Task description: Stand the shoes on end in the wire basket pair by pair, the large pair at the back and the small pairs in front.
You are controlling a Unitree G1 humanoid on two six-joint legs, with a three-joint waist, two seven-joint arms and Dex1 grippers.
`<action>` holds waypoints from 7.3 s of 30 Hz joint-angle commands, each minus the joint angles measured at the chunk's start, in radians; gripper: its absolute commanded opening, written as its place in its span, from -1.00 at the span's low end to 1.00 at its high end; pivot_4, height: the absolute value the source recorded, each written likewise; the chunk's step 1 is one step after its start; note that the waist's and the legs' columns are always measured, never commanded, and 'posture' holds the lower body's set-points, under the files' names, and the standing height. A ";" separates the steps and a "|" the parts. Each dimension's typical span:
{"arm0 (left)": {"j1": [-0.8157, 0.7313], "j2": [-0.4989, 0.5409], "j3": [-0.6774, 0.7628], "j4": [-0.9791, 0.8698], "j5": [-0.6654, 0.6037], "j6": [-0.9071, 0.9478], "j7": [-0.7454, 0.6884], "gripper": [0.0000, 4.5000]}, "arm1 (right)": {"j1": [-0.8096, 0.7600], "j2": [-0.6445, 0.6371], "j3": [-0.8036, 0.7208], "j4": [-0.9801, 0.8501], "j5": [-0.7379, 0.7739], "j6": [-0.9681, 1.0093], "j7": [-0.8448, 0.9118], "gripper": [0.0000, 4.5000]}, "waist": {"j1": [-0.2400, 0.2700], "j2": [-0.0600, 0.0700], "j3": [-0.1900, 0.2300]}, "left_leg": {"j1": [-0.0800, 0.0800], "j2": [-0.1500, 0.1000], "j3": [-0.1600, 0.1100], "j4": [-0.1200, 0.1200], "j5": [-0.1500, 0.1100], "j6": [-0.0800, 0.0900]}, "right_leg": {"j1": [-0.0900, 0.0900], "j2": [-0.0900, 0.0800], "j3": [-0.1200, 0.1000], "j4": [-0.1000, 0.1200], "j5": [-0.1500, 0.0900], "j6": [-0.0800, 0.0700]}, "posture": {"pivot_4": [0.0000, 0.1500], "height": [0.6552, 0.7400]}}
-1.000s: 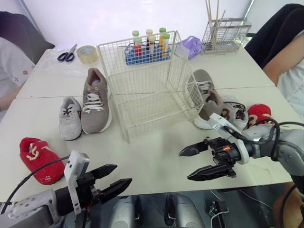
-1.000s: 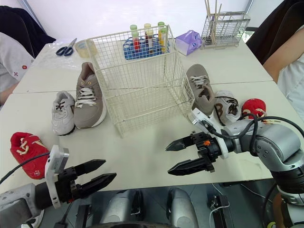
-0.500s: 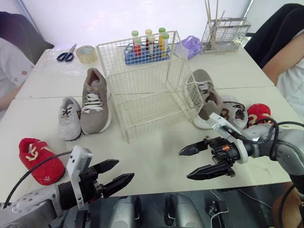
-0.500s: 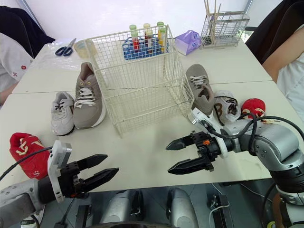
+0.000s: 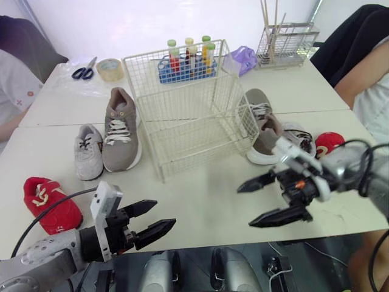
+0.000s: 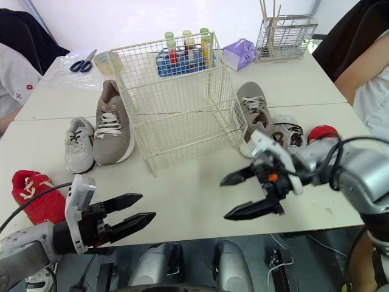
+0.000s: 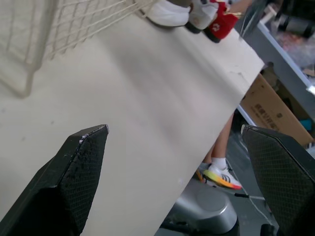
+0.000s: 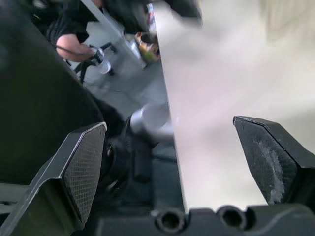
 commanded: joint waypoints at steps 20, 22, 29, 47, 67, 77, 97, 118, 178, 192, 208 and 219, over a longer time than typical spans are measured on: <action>-0.172 0.162 0.026 -0.111 -0.198 -0.060 0.173 1.00 | -0.557 0.226 0.552 0.902 -0.823 -1.054 0.306 1.00 | -0.021 0.000 0.001 | 0.001 0.000 0.002 0.000 0.006 -0.009 | -0.001 0.003 0.001 0.004 0.001 0.005 | 1.00 1.00; -0.169 0.160 0.019 -0.115 -0.184 -0.065 0.184 1.00 | -0.578 0.238 0.587 0.946 -0.831 -1.092 0.306 0.89 | -0.021 0.000 0.001 | 0.001 0.000 0.002 0.000 0.006 -0.009 | -0.001 0.003 0.001 0.004 0.002 0.005 | 1.00 1.00; -0.181 0.149 -0.025 -0.118 -0.131 -0.073 0.196 1.00 | -0.580 0.311 0.588 1.025 -0.929 -1.162 0.306 -0.47 | -0.022 0.000 0.001 | 0.001 0.000 0.002 0.000 0.006 -0.010 | -0.001 0.003 0.001 0.005 0.002 0.005 | 1.00 1.00; -0.326 0.082 -0.180 -0.004 0.010 -0.048 0.084 1.00 | -0.201 0.256 0.241 0.180 -0.870 -0.364 -0.056 -0.90 | 0.002 0.000 0.001 | 0.000 0.000 0.000 0.000 0.006 -0.010 | -0.001 0.003 0.000 0.006 0.002 0.005 | 1.00 1.00; -0.401 0.049 -0.213 0.034 0.028 -0.001 0.070 1.00 | -0.137 0.269 0.267 0.253 -0.884 -0.715 -0.060 -0.90 | -0.002 -0.001 0.000 | 0.001 0.000 0.001 0.000 0.006 -0.010 | -0.001 0.004 0.001 0.006 0.002 0.005 | 1.00 1.00; -0.403 0.027 -0.232 0.031 0.056 0.002 0.084 1.00 | -0.140 0.251 0.292 0.309 -0.910 -0.783 -0.011 -0.90 | -0.001 -0.001 0.000 | 0.002 0.000 0.001 0.000 0.006 -0.010 | 0.001 0.004 0.001 0.006 0.002 0.005 | 1.00 1.00; -0.394 -0.011 -0.249 0.024 0.119 0.006 0.076 1.00 | -0.182 0.281 0.298 0.330 -0.931 -0.754 0.005 -0.96 | 0.000 -0.001 0.000 | 0.007 0.000 0.001 0.000 0.006 -0.010 | 0.005 0.004 0.001 0.006 0.002 0.005 | 1.00 1.00; -0.365 -0.042 -0.258 0.009 0.163 0.011 0.073 1.00 | -0.218 0.358 0.301 0.338 -0.960 -0.745 -0.038 -0.96 | -0.021 -0.001 0.001 | 0.007 0.001 0.002 0.000 0.006 -0.010 | 0.005 0.004 0.001 0.006 0.002 0.005 | 1.00 1.00; -0.381 -0.384 -0.451 0.029 0.486 -0.143 0.110 1.00 | 0.356 0.706 -0.346 0.019 -0.495 -0.212 -1.122 0.99 | -0.018 -0.001 -0.002 | 0.011 -0.001 0.002 -0.001 0.001 -0.001 | 0.008 0.004 0.005 0.004 0.001 0.007 | 1.00 1.00; -0.353 -0.392 -0.443 -0.013 0.493 -0.123 0.162 1.00 | 0.347 0.654 -0.223 0.193 -0.632 -0.343 -1.084 0.07 | -0.019 -0.001 -0.002 | 0.011 0.000 0.002 -0.002 0.001 -0.001 | 0.008 0.004 0.005 0.004 0.001 0.007 | 1.00 1.00; -0.376 -0.392 -0.438 0.023 0.497 -0.115 0.134 1.00 | 0.286 0.691 -0.217 0.180 -0.709 -0.480 -1.147 -0.66 | -0.018 -0.005 -0.004 | 0.010 0.000 0.002 -0.002 0.001 -0.001 | 0.007 0.004 0.005 0.004 0.001 0.007 | 1.00 1.00; -0.345 -0.363 -0.385 0.013 0.391 -0.088 0.094 1.00 | 0.137 0.715 -0.265 0.255 -0.734 -0.571 -1.246 -0.66 | -0.022 -0.001 0.000 | 0.009 0.000 0.003 -0.002 0.001 -0.001 | 0.005 0.004 0.006 0.004 0.001 0.007 | 1.00 1.00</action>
